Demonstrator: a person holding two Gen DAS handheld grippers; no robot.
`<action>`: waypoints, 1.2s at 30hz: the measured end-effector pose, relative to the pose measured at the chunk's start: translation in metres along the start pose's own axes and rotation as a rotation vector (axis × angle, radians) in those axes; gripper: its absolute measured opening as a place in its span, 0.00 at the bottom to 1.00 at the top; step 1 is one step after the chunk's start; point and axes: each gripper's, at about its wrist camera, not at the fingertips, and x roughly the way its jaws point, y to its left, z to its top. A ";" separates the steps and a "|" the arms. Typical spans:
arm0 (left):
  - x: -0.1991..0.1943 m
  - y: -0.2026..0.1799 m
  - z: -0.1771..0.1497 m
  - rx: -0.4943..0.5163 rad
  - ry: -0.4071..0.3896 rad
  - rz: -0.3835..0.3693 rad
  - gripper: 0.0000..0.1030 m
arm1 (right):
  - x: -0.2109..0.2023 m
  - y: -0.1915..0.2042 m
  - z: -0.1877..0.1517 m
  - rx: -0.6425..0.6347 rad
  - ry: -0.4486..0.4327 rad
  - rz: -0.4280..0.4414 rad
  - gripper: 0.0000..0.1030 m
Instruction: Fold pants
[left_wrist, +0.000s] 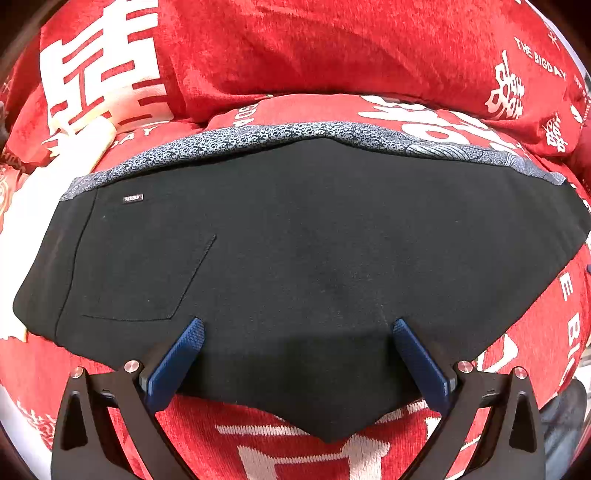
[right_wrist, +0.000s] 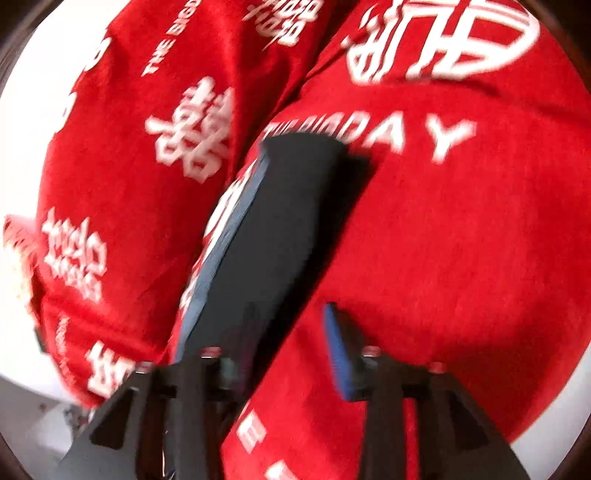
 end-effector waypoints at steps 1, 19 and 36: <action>0.000 0.000 0.000 0.000 0.001 0.001 1.00 | 0.002 0.003 -0.011 -0.012 0.016 0.024 0.52; -0.040 -0.048 0.020 0.078 -0.034 0.001 1.00 | -0.001 0.008 -0.095 -0.276 -0.038 0.026 0.54; -0.030 -0.153 0.041 0.181 -0.029 -0.094 1.00 | -0.003 0.005 -0.093 -0.258 -0.021 0.055 0.58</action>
